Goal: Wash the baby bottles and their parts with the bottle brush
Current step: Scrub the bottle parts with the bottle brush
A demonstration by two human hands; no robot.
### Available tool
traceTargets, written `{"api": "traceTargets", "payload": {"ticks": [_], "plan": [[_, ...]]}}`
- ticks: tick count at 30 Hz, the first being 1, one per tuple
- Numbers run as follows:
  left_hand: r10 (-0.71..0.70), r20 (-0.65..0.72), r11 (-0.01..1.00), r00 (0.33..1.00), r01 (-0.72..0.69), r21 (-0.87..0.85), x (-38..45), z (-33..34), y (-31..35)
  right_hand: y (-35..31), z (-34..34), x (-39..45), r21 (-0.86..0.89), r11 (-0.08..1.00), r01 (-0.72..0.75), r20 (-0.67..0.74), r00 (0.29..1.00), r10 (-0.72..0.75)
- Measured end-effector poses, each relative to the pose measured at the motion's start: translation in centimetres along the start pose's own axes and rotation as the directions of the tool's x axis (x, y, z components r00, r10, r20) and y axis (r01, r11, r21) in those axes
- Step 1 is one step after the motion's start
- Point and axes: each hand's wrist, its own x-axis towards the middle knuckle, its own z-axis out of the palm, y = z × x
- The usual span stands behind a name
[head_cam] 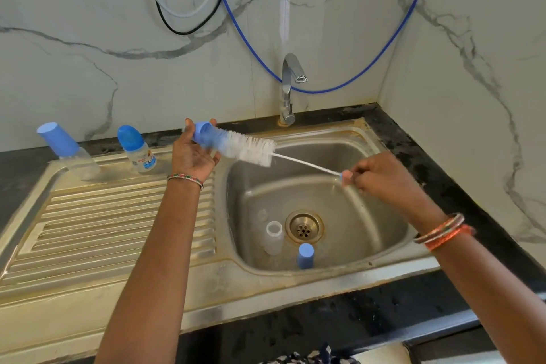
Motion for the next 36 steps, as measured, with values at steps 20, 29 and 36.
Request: {"api": "traceTargets", "payload": {"ticks": [20, 29, 36], "plan": [[0.015, -0.022, 1.000, 1.000, -0.015, -0.008, 0.2, -1.4, 0.3, -0.1, 1.6, -0.9, -0.101, 0.987, 0.127, 0.052, 0.991, -0.122], [0.046, -0.052, 0.998, 0.998, -0.044, 0.043, 0.1, -1.3, 0.3, -0.3, 1.5, -1.1, -0.012, 0.983, 0.184, -0.107, 0.977, -0.184], [0.050, -0.009, 0.998, 0.999, -0.050, -0.047, -0.4, -1.1, 0.2, -1.4, -0.1, -1.4, 0.315, 0.893, -0.320, 0.542, 0.833, 0.107]]}}
